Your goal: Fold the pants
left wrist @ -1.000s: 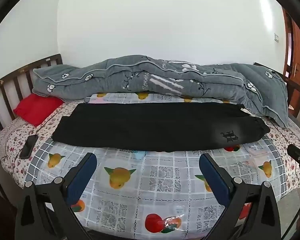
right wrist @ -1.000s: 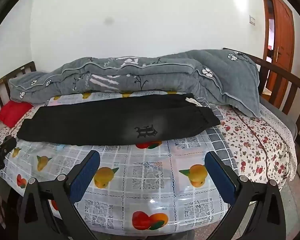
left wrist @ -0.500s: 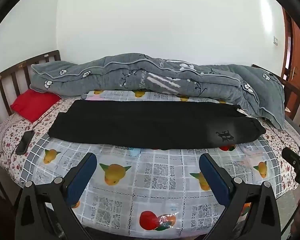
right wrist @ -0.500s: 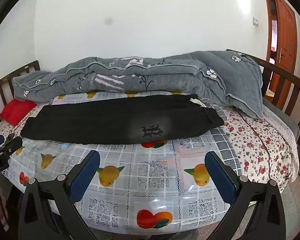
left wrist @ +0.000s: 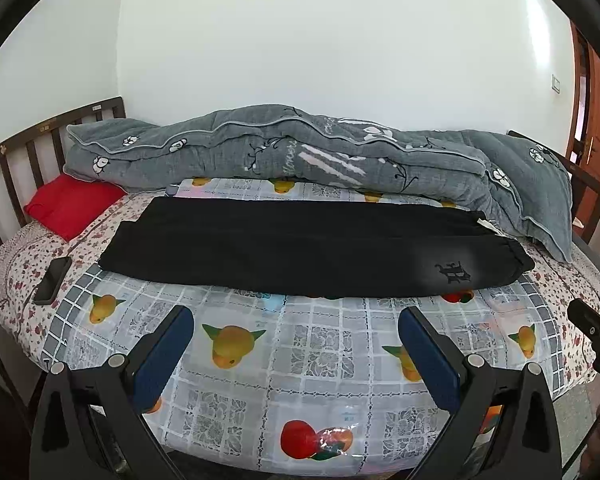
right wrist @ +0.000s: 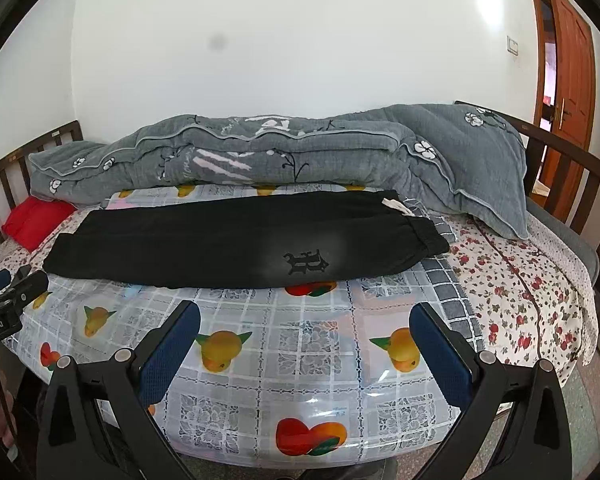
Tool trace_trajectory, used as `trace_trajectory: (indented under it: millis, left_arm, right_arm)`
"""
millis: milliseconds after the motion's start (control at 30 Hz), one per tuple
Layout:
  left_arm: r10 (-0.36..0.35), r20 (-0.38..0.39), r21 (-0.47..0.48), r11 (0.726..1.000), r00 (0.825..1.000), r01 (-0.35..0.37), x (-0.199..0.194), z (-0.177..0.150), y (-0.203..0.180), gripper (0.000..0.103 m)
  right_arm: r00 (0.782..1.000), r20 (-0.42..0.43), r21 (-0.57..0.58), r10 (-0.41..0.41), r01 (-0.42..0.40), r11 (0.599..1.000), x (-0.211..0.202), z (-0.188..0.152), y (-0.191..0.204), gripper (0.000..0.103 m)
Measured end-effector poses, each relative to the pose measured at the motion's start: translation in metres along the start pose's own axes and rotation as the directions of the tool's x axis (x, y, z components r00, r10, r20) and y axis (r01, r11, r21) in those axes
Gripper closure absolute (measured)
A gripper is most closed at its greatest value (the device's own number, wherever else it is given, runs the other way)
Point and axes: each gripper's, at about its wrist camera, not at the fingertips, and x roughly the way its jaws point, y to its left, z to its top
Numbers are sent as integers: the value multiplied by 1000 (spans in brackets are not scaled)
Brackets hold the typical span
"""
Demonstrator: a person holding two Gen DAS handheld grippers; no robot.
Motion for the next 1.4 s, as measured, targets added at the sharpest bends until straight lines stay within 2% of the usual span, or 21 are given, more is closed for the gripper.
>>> trace_trajectory:
  millis: [1400]
  left_arm:
    - [14,2,-5,1000,1000,-14,1,0,3,0]
  right_arm:
    - [1000,-3,0,1,-1,1000,0,-1,-1,0]
